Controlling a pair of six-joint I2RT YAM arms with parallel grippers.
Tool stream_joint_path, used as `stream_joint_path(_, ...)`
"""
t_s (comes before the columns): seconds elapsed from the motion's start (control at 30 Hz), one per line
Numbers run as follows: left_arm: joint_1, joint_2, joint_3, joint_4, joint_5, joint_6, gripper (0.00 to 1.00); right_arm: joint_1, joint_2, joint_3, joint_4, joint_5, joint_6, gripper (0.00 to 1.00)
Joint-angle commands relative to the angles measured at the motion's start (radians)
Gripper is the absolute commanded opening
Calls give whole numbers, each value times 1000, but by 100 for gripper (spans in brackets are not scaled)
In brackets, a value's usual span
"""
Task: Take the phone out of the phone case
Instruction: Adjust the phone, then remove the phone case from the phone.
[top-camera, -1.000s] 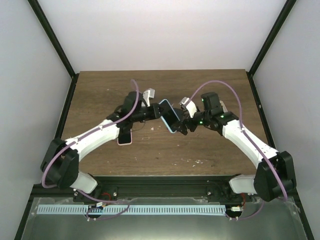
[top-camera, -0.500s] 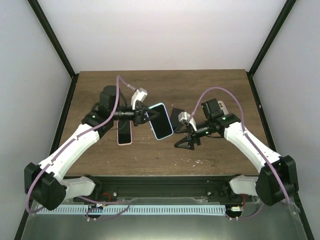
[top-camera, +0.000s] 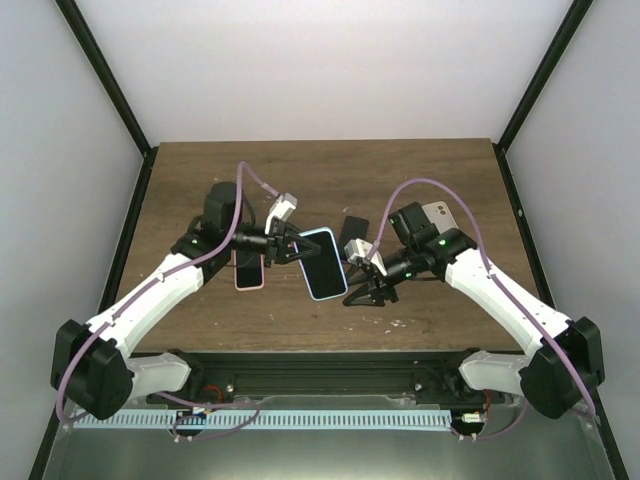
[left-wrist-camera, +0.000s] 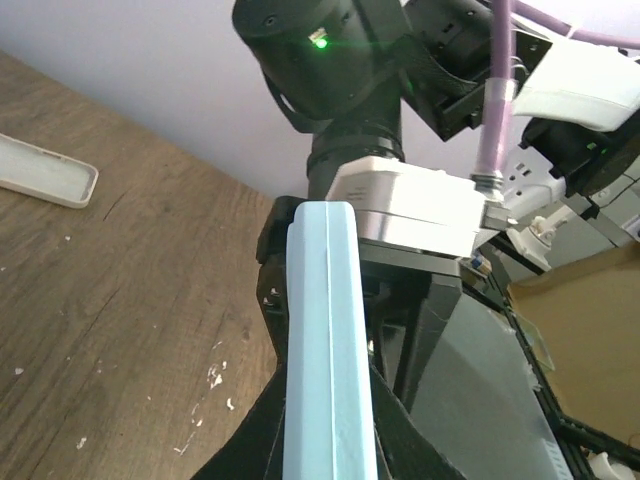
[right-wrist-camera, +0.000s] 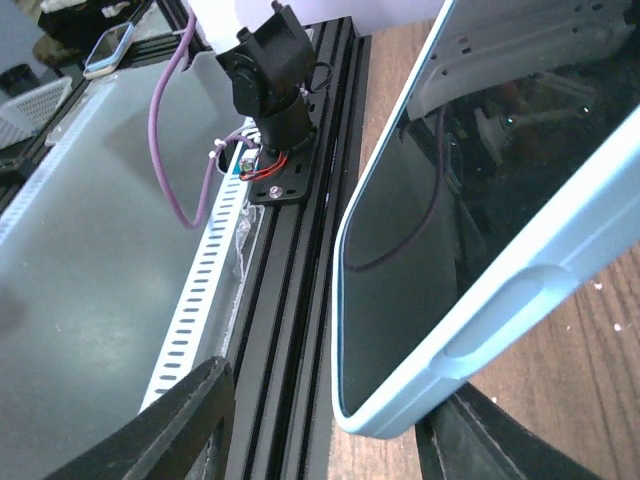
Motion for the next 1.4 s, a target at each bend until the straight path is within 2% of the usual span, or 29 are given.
stream_joint_path(0.0,4,-62,-8,84,38,27,0,11,-1,54,-10,-28,20,47)
stream_joint_path(0.3,2,-52,4,78,66,3,0,15,-82,-2,1,28,-45,35)
stream_joint_path(0.47,-3,-80,2,58,61,19,0,16,-124,-31,41,15,-17,34)
stream_joint_path(0.8,-54,-95,-1,-9,14,73,0,25,-104,-11,35,15,-6,31)
stream_joint_path(0.9,-62,-97,1,-33,9,93,0,35,-89,2,23,13,-20,24)
stream_joint_path(1.13,-61,-73,-1,-44,11,78,0,52,-112,44,-32,62,-113,13)
stream_joint_path(1.37,-55,-41,1,1,55,11,0,169,-122,55,-69,190,-233,12)
